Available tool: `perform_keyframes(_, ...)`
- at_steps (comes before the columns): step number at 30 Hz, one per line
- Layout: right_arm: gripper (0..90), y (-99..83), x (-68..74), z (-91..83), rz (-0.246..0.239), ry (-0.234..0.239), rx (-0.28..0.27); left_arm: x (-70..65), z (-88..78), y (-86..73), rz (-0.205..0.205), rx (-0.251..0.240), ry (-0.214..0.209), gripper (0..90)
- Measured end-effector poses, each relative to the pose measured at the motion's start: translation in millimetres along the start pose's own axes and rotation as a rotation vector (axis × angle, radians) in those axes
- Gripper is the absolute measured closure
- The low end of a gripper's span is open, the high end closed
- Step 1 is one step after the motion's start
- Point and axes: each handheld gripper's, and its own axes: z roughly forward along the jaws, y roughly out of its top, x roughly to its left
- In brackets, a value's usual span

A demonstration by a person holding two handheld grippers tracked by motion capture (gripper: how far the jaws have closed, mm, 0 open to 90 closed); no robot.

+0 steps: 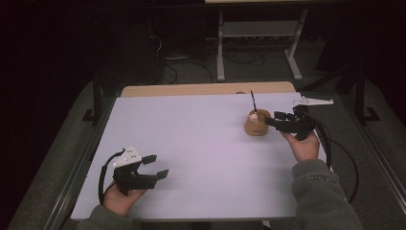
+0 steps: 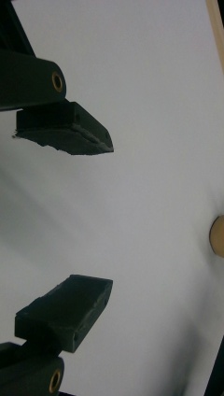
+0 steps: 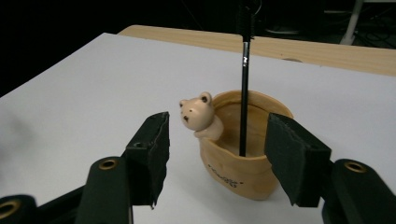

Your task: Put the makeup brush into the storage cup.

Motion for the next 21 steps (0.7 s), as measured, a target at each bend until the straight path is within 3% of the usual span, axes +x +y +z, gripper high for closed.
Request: perform_keyframes(21, 32.3, -16.7, 23.2, -11.9, -0.056, 0.029, 0.028, 5.6, -1.6, -1.8, -0.018, 0.003, 0.004, 26.6)
